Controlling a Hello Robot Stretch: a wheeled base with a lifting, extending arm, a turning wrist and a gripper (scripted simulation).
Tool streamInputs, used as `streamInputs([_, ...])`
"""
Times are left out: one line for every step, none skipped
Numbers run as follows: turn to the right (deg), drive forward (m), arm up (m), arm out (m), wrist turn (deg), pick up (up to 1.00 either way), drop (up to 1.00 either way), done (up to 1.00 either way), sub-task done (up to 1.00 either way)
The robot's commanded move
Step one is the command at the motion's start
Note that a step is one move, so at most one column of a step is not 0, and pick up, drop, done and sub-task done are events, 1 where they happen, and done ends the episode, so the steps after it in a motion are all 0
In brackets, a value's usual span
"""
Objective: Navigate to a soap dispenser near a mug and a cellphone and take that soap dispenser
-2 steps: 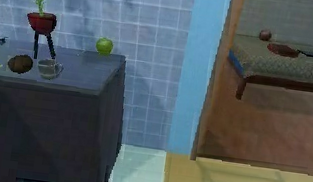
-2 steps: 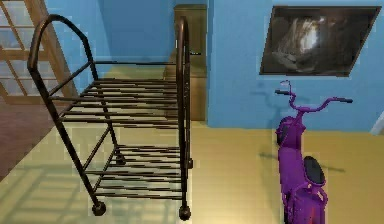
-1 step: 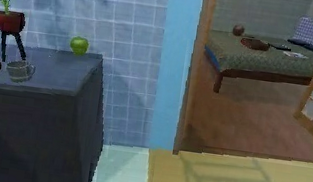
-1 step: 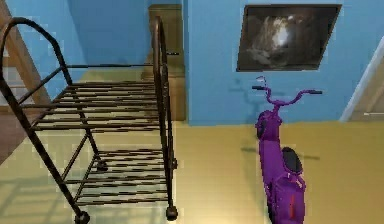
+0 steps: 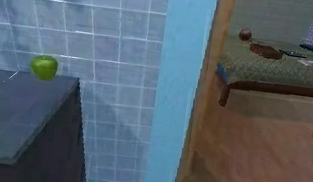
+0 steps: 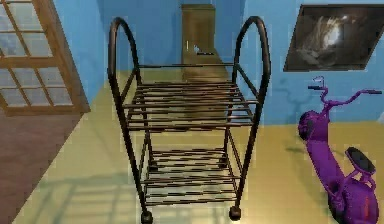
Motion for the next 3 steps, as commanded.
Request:
streamInputs([-45.0,0.00,0.00,0.00,0.0,0.00,0.00,0.00,0.00])
streamInputs([-45.0,0.00,0.00,0.00,0.0,0.00,0.00,0.00,0.00])
streamInputs([-12.0,0.00,0.00,0.00,0.0,0.00,0.00,0.00,0.00])
